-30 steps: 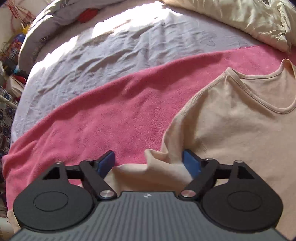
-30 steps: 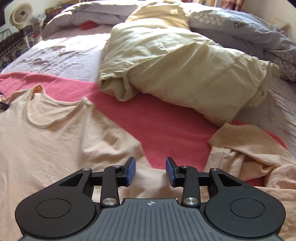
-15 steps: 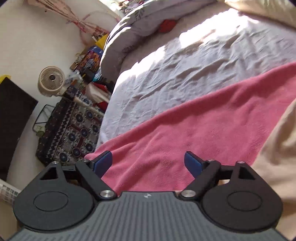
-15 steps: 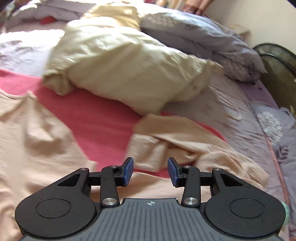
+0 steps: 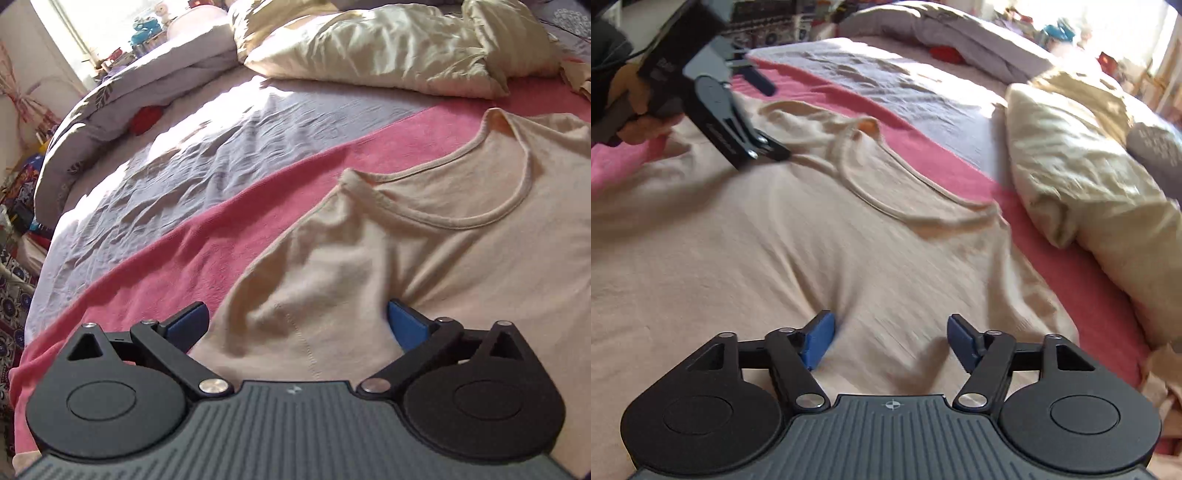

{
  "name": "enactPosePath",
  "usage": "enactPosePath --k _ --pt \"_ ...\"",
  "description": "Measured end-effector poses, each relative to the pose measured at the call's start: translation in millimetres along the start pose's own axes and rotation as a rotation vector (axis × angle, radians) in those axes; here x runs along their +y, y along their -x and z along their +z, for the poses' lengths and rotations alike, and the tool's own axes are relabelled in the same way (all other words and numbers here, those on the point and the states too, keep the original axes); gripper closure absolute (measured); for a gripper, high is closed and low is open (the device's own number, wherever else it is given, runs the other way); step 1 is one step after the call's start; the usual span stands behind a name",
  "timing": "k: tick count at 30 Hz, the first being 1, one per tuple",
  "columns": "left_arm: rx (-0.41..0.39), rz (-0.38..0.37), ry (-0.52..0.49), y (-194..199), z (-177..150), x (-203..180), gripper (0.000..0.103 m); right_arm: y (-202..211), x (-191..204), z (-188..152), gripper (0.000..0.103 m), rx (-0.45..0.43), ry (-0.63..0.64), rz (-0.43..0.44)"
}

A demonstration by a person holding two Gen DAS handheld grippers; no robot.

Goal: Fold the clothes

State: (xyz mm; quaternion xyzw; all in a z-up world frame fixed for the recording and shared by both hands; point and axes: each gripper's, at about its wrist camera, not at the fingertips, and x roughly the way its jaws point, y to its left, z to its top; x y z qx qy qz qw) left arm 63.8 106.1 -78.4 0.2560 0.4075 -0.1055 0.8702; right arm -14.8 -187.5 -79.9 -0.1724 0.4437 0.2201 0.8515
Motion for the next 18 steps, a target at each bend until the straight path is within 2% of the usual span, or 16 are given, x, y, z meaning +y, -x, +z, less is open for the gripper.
enactPosePath --k 1,2,4,5,6,7,8,10,12,13,16,17,18 --pt "0.006 0.006 -0.001 -1.0 -3.1 11.7 0.000 0.7 -21.8 -10.6 0.016 0.044 -0.066 -0.036" --pt "0.019 0.043 -0.010 -0.5 -4.6 18.9 0.000 6.0 -39.8 -19.8 0.013 0.072 -0.123 -0.072" --pt "0.066 0.307 -0.062 -7.6 -7.5 27.2 0.000 23.1 -71.5 -33.7 0.012 0.101 -0.231 -0.114" --pt "0.107 0.378 -0.042 -11.7 -10.8 39.5 0.000 35.1 -80.8 -38.6 0.017 0.103 -0.277 -0.132" --pt "0.160 0.420 0.013 -13.4 -15.0 54.6 0.000 48.2 -81.4 -41.7 0.026 0.101 -0.301 -0.159" --pt "0.214 0.462 0.068 -15.0 -19.1 69.6 0.000 60.3 -78.0 -45.6 0.027 0.102 -0.310 -0.166" --pt "0.257 0.494 0.124 -14.6 -23.6 83.9 0.001 72.0 -71.7 -51.2 0.027 0.102 -0.320 -0.133" --pt "0.270 0.487 0.207 2.8 -33.1 99.3 0.002 92.6 -54.4 -64.3 0.027 0.110 -0.340 -0.038" --pt "0.253 0.463 0.212 26.6 -40.0 95.8 0.003 107.0 -30.5 -78.6 0.032 0.144 -0.352 0.052" --pt "0.233 0.425 0.203 44.7 -43.8 87.0 0.003 114.3 -16.2 -86.5 0.034 0.165 -0.357 0.100" --pt "0.180 0.214 0.184 95.1 -51.5 48.2 0.003 130.0 25.1 -104.7 0.040 0.216 -0.351 0.206" --pt "0.167 0.122 0.177 111.8 -53.7 30.6 0.003 135.1 37.6 -107.0 0.048 0.204 -0.341 0.220" --pt "0.159 0.030 0.173 125.9 -56.0 14.7 0.003 140.3 50.2 -109.3 0.064 0.193 -0.332 0.233"
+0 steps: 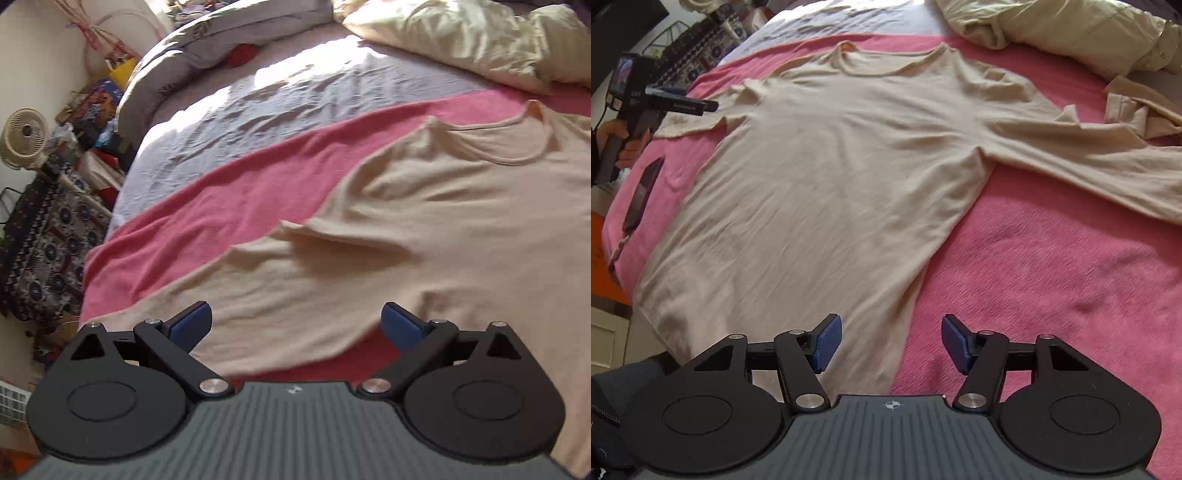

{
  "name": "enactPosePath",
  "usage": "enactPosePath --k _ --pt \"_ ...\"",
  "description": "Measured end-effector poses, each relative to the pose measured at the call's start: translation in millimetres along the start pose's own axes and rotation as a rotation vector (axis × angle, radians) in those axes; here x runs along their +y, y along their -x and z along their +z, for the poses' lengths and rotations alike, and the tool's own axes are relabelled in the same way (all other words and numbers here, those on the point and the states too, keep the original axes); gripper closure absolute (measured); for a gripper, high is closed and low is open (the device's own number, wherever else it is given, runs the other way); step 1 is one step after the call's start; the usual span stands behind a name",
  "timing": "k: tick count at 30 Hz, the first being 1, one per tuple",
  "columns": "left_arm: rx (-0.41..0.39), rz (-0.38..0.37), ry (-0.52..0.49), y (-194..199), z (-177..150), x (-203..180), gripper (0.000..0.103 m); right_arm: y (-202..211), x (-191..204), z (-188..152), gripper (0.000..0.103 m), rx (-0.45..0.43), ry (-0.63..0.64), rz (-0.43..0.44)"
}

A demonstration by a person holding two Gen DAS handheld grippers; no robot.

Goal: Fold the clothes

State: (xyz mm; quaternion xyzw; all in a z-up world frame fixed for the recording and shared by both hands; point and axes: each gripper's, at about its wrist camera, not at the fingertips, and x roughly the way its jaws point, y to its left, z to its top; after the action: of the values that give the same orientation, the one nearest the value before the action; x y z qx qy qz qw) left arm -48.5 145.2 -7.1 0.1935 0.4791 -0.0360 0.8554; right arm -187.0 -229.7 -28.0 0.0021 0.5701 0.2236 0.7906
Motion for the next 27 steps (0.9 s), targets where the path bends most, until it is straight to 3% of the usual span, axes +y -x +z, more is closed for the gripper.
enactPosePath --k 2,4,5,7,9,12,13,14,16,19,23,25,27 --pt "0.018 -0.222 -0.025 27.8 -18.7 -39.1 0.003 2.9 22.9 -9.0 0.090 -0.025 0.025 0.036" --pt "0.055 -0.371 -0.069 40.5 -34.3 -76.4 0.003 3.0 43.0 -5.4 0.090 -0.058 0.058 0.095" --pt "0.068 -0.385 -0.113 42.3 -44.9 -94.7 0.002 -3.1 50.8 -5.4 0.090 -0.044 0.095 0.099" --pt "0.098 -0.362 -0.161 38.5 -69.9 -115.7 0.002 -19.1 61.4 -11.5 0.090 0.004 0.177 0.052" --pt "0.133 -0.313 -0.172 31.0 -94.9 -122.9 0.000 -24.6 46.1 -28.5 0.096 0.026 0.195 -0.010" --pt "0.207 -0.257 -0.074 31.4 -108.2 -86.5 0.000 -5.3 10.8 -47.4 0.103 0.075 0.066 -0.075" --pt "0.226 -0.222 -0.057 33.4 -113.5 -74.4 0.000 2.3 3.7 -52.2 0.103 0.093 0.039 -0.108" --pt "0.250 -0.191 -0.036 35.2 -119.7 -62.0 0.000 8.0 -1.9 -56.2 0.095 0.118 0.018 -0.146" --pt "0.303 -0.152 0.021 39.3 -126.6 -44.7 0.000 20.2 -12.4 -60.5 0.091 0.136 -0.046 -0.116" --pt "0.379 -0.072 0.062 49.0 -132.7 -33.8 0.000 25.6 -20.3 -57.0 0.087 0.127 -0.141 0.018" --pt "0.394 -0.218 0.164 68.5 -128.1 -27.3 0.003 9.4 -17.7 -46.6 0.055 0.105 -0.154 0.136" --pt "0.375 -0.285 0.158 75.5 -123.7 -33.6 0.003 -1.6 -14.0 -41.0 0.054 0.106 -0.125 0.157" --pt "0.373 -0.292 0.115 75.0 -123.3 -44.7 0.003 -10.0 -8.9 -35.8 0.055 0.113 -0.097 0.199"
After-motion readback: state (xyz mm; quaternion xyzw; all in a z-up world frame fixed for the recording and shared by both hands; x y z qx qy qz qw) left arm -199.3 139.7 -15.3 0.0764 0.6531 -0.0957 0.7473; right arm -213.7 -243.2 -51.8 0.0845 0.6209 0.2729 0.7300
